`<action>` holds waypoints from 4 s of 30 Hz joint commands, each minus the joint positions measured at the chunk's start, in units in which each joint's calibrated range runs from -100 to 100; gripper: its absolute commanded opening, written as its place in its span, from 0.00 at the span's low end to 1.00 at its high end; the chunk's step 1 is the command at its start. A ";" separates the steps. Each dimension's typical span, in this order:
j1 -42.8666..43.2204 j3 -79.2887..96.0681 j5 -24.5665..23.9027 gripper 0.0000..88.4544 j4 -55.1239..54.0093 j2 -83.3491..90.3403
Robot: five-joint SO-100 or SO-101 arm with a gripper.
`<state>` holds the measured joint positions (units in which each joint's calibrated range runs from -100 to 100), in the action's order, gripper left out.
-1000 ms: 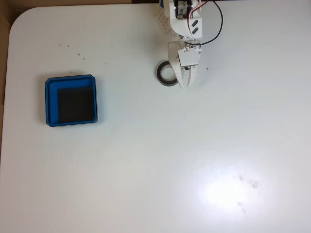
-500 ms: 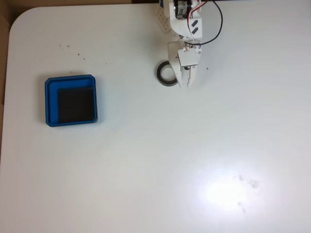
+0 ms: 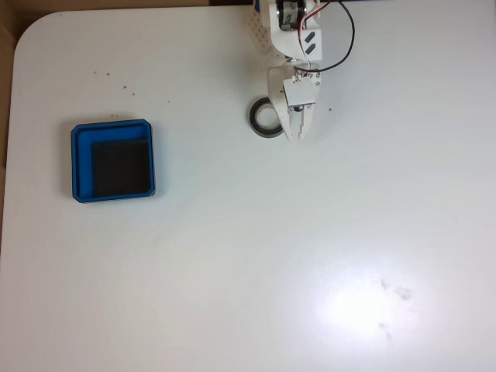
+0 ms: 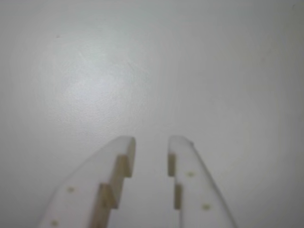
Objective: Pick the black tape roll and drop it in the blue box
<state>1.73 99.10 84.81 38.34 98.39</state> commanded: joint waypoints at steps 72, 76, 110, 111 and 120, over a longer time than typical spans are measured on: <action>-16.05 -0.27 -0.31 0.01 10.59 -0.57; -16.05 -4.13 -0.40 0.01 11.25 -2.07; -6.47 -32.35 0.21 0.01 34.93 -34.68; -6.47 -32.35 0.21 0.01 34.84 -34.68; -6.76 -32.35 0.30 0.18 34.84 -34.76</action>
<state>-4.80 70.31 84.81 72.91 63.93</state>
